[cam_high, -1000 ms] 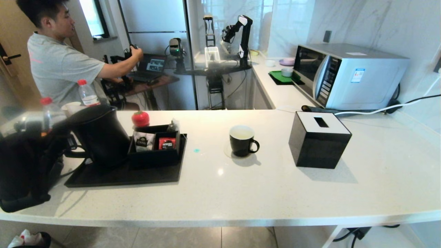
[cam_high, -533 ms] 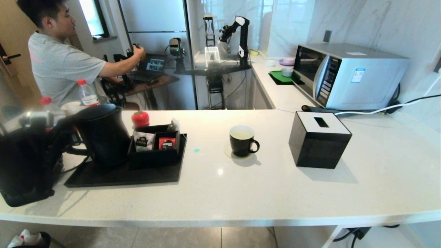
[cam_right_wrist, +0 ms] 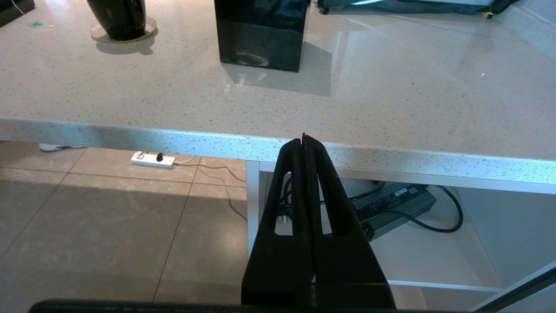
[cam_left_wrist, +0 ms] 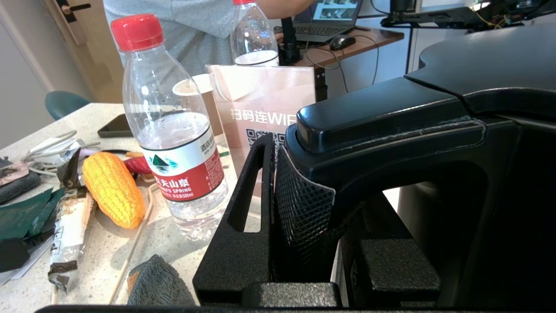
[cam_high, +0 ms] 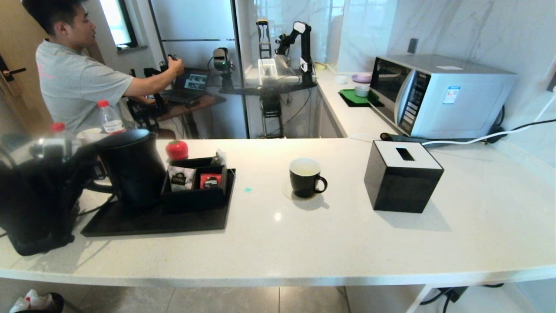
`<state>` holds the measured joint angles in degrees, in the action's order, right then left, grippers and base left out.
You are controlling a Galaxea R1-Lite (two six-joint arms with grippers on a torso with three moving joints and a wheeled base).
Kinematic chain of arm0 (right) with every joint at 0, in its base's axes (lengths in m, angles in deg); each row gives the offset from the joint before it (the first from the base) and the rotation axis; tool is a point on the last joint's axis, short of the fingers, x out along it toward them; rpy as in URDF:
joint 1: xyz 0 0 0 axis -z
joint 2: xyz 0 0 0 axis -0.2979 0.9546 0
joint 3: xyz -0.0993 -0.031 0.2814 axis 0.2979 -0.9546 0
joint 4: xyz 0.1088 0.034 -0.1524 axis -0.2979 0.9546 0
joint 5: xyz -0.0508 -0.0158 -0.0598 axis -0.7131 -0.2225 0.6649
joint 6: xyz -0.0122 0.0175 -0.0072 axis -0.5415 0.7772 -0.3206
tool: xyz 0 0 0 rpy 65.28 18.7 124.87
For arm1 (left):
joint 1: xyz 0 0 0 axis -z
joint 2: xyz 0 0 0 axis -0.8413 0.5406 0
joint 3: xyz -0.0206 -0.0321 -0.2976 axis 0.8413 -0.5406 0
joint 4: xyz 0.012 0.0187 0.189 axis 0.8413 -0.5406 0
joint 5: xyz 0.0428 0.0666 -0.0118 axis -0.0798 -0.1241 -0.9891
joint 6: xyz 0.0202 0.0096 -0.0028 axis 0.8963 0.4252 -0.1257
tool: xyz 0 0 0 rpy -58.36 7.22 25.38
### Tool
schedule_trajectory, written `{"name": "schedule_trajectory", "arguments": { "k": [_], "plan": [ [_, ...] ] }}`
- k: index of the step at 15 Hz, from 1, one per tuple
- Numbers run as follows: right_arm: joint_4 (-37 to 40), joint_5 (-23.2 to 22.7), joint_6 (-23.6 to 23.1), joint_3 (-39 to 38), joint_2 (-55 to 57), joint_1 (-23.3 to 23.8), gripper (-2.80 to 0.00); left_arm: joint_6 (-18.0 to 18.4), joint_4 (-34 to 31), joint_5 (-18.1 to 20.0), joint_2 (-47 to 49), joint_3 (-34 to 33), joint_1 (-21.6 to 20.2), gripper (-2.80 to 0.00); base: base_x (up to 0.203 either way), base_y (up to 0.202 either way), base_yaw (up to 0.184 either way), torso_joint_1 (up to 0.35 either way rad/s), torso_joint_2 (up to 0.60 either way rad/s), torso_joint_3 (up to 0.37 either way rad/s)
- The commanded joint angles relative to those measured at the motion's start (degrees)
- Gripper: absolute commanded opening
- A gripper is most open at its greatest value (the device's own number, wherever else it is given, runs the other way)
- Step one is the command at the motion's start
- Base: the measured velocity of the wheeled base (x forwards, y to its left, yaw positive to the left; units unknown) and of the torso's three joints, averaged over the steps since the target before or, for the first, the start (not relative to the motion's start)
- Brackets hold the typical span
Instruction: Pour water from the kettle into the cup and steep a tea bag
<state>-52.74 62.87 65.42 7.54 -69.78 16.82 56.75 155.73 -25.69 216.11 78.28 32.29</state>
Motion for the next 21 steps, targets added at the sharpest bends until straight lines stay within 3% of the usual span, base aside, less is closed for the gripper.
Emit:
{"name": "schedule_trajectory", "arguments": {
  "k": [1,12,13,17,21],
  "plan": [
    [0.0,-0.1,-0.1,0.0,0.1,0.0,-2.8,0.0,2.6,0.1,0.6,0.0,-0.1,-2.8,0.0,0.0,0.0,0.0,0.0,0.0],
    [0.0,-0.1,-0.1,0.0,0.1,0.0,-2.8,0.1,2.6,0.1,0.9,-0.7,-0.1,-2.8,0.0,0.0,0.0,0.0,0.0,0.0],
    [0.0,-0.1,-0.1,0.0,0.1,0.0,-2.8,0.1,2.6,0.1,0.8,-0.7,-0.1,0.0,0.0,0.0,0.0,0.0,0.0,0.0],
    [0.0,-0.1,-0.1,0.0,0.1,0.0,-2.8,0.1,2.6,0.0,0.4,-1.4,-0.2,0.0,0.0,0.0,0.0,0.0,0.0,0.0],
    [0.0,-0.1,-0.1,0.0,0.1,0.0,-2.8,0.0,2.6,0.0,-1.3,-6.4,-0.1,0.0,0.0,0.0,0.0,0.0,0.0,0.0]
  ]
}}
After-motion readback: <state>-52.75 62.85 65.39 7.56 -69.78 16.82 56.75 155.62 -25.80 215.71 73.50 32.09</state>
